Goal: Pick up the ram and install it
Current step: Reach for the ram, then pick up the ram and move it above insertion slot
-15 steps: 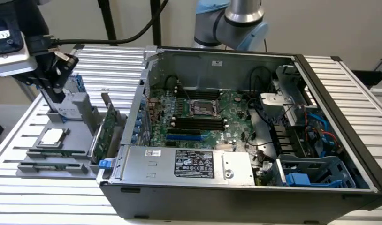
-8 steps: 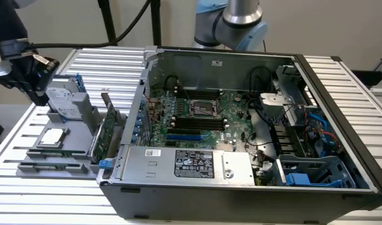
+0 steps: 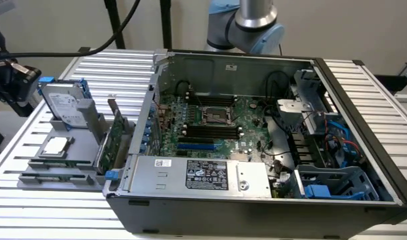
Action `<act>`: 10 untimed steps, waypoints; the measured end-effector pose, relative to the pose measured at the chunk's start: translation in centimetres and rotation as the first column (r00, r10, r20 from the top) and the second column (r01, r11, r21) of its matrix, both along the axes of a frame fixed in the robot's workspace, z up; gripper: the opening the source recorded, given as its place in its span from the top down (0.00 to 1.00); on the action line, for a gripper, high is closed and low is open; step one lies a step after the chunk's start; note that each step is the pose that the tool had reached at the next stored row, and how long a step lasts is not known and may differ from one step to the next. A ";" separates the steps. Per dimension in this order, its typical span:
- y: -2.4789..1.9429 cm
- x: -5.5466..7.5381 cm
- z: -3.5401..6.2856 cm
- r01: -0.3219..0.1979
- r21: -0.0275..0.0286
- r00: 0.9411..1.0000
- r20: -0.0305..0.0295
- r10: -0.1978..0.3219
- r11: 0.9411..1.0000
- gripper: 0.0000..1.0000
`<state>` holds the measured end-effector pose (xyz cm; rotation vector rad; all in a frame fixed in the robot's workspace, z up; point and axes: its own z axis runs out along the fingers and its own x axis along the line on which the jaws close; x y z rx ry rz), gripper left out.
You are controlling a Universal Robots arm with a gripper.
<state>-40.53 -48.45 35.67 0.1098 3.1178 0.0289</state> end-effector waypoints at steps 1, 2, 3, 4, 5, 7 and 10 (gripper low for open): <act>0.00 -0.2 -0.14 0.000 0.000 1.000 0.000 0.000 1.000 1.00; 0.00 -0.2 -0.28 0.000 -0.001 1.000 -0.001 0.000 1.000 1.00; 0.00 -0.2 -0.32 0.000 -0.001 1.000 -0.003 0.000 1.000 1.00; 0.00 -0.2 -0.31 0.000 -0.001 1.000 -0.003 0.000 1.000 1.00; 0.00 -0.2 -0.31 0.000 -0.001 1.000 -0.003 0.000 1.000 1.00; 0.00 -0.2 -0.32 0.000 -0.001 1.000 -0.003 0.000 1.000 1.00; 0.00 -0.2 -0.32 0.000 -0.001 1.000 -0.003 0.000 1.000 1.00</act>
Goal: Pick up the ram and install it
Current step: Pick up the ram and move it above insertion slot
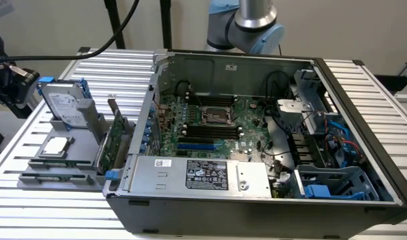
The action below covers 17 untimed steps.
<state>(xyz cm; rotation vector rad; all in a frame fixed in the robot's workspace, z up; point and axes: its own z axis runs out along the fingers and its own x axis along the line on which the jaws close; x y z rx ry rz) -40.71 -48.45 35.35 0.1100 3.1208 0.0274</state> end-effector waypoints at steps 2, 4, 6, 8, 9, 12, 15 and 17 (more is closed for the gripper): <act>0.00 0.0 0.00 0.000 0.000 1.000 0.000 0.000 1.000 1.00; 0.00 0.0 0.00 0.000 0.000 1.000 0.000 0.000 1.000 1.00; 0.00 0.0 0.00 0.000 0.000 1.000 0.000 0.000 1.000 1.00; 0.00 0.0 0.00 -0.001 0.000 1.000 0.000 0.001 1.000 1.00; 0.00 0.0 -0.02 -0.013 0.000 1.000 0.000 0.013 1.000 1.00; 0.01 0.0 -0.18 -0.068 0.000 0.998 0.000 0.068 0.998 1.00; 0.01 0.0 -0.33 -0.122 0.000 0.993 0.000 0.122 0.993 1.00; 0.00 0.0 -0.44 -0.158 0.000 0.987 0.000 0.158 0.987 1.00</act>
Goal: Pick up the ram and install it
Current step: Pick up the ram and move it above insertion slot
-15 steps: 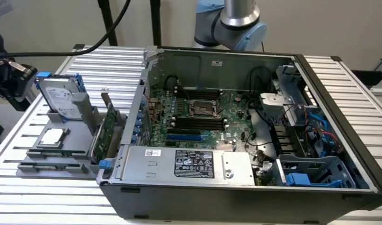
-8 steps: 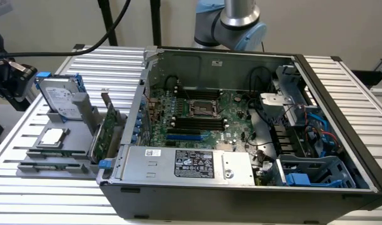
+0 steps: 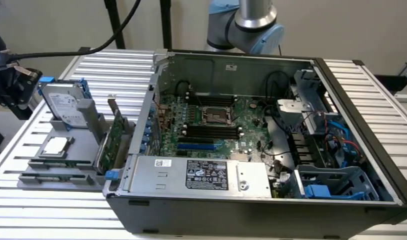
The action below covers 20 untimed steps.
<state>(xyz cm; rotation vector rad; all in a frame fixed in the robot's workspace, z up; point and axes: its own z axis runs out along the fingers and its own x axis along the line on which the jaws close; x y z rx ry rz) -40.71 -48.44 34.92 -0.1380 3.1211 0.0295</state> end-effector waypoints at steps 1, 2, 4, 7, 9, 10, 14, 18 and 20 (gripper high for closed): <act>0.00 0.0 -0.06 -0.017 0.000 1.000 0.000 0.017 1.000 1.00; 0.00 0.0 -0.12 -0.036 0.000 0.999 0.000 0.036 0.999 1.00; 0.00 0.0 -0.23 -0.072 0.000 0.997 0.000 0.072 0.997 1.00; 0.00 0.0 -0.41 -0.127 0.000 0.992 0.000 0.127 0.992 1.00; 0.00 0.0 -0.52 -0.163 0.000 0.987 0.000 0.163 0.987 1.00; 0.00 0.0 -0.57 -0.180 0.000 0.984 0.000 0.180 0.984 1.00; 0.00 0.0 -0.79 -0.252 0.000 0.968 0.000 0.252 0.968 1.00; 0.00 0.0 -1.02 -0.321 0.000 0.947 -0.001 0.321 0.947 1.00; 0.00 0.0 -1.14 -0.356 0.001 0.935 -0.002 0.356 0.935 1.00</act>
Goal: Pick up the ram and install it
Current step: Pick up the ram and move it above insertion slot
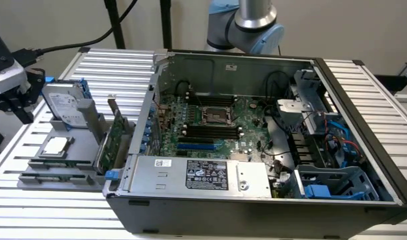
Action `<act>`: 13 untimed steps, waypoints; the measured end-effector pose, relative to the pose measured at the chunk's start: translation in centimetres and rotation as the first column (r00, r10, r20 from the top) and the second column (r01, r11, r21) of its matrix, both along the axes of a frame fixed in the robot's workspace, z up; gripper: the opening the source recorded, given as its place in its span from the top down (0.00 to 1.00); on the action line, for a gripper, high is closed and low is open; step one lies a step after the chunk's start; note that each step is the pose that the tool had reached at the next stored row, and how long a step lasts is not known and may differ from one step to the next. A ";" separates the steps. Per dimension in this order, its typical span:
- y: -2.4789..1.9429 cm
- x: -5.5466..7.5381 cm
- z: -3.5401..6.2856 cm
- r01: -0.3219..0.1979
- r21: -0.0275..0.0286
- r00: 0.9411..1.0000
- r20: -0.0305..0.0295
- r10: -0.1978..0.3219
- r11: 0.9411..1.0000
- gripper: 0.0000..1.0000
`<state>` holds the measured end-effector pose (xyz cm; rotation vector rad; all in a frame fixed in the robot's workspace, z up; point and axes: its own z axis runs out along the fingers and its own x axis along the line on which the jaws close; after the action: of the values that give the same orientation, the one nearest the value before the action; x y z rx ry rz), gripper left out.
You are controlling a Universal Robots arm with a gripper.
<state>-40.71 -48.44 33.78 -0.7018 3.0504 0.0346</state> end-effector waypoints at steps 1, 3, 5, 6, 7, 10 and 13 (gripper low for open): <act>0.00 0.0 -0.06 -0.018 0.000 1.000 0.000 0.018 1.000 1.00; 0.00 0.0 -0.17 -0.054 0.000 0.999 -0.001 0.054 0.999 1.00; 0.00 0.0 -0.29 -0.090 0.000 0.996 -0.002 0.090 0.996 1.00; 0.00 0.0 -0.35 -0.108 0.000 0.994 -0.003 0.108 0.994 1.00; 0.00 0.0 -0.41 -0.127 0.000 0.992 -0.003 0.127 0.992 1.00; 0.00 0.0 -0.60 -0.181 0.001 0.984 -0.005 0.181 0.984 1.00; 0.00 0.0 -0.77 -0.233 0.001 0.972 -0.007 0.233 0.973 1.00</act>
<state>-40.71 -48.44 33.01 -1.0577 2.9559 0.0392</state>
